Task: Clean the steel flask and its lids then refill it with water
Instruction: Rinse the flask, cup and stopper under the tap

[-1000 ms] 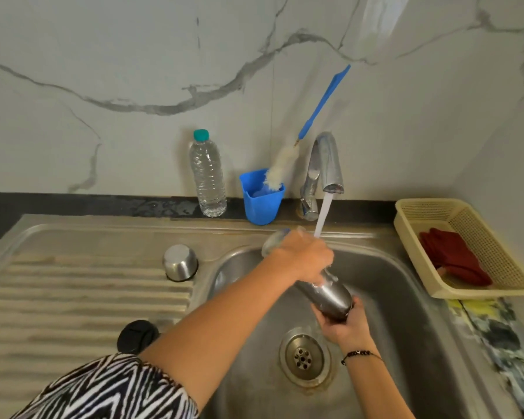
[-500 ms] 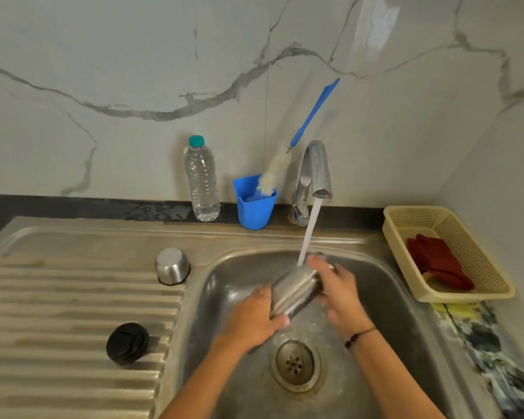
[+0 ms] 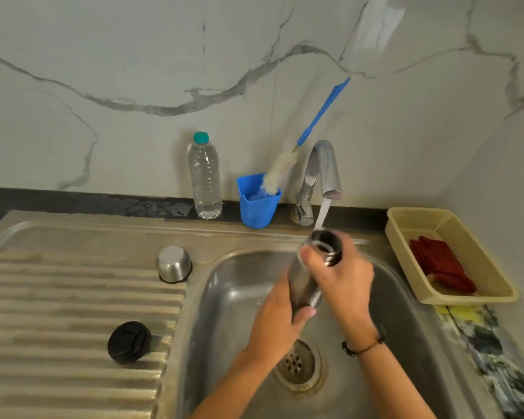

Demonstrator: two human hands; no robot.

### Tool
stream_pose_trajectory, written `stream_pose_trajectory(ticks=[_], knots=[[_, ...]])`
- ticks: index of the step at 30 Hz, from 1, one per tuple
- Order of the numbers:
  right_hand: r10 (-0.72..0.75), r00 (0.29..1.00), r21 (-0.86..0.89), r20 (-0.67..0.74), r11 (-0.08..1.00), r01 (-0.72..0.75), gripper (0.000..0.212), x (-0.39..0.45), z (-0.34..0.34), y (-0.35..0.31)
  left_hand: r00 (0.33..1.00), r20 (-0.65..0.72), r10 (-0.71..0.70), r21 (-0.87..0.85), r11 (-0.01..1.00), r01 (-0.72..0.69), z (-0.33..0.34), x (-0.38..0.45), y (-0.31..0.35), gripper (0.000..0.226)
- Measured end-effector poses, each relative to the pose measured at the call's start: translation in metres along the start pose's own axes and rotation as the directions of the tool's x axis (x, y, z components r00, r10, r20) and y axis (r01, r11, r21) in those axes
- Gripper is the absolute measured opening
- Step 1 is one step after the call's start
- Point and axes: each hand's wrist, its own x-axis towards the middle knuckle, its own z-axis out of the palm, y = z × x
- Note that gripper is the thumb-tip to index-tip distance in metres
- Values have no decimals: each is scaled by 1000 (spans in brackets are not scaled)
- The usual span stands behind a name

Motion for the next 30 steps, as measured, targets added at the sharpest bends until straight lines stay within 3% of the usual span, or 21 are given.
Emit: stream_pose_trajectory(ticks=[1,4,5,8,10,12,15,18,22,25,28,29,30], knots=[[-26,999,-4,-38,1000,25,31,5,2,-2,1000,-8,7,-47,999,-8,2,7,-1,76],[58,978,-95,201,995,-39,29,5,11,-1,994,45,-104,7,995,103,3,13,-4,76],[74,977,-93,201,994,-57,28,3,10,2,994,50,-97,42,995,95,4,12,-4,82],[-45,999,-65,-28,997,43,37,8,1,7,998,-30,51,-10,999,-51,2,10,9,88],[6,998,-98,64,995,0,32,10,1,3,997,-56,58,12,998,-57,3,11,10,87],[34,990,-144,139,989,-14,33,8,1,0,999,-27,-29,22,999,30,2,10,7,91],[-118,993,-93,-3,989,117,46,6,0,-5,997,-79,22,-19,1000,-24,-1,4,0,83],[70,980,-109,188,993,-51,32,0,3,-6,996,-83,-11,15,1000,13,-4,0,-7,69],[-34,999,-62,24,997,36,38,2,5,-10,1000,-23,-16,42,999,17,-7,1,-10,66],[96,964,-161,246,985,-57,32,8,12,-9,988,24,-151,67,987,149,-7,-1,-14,64],[5,995,-114,104,993,7,41,12,4,-22,982,83,-168,-161,970,179,-9,-7,-16,55],[-27,999,-62,18,998,28,40,11,-4,-27,968,117,-223,-309,918,249,-10,-9,-13,54],[-18,998,-6,-54,1000,18,41,9,-12,-29,934,174,-311,-477,803,356,-10,-9,-11,55]])
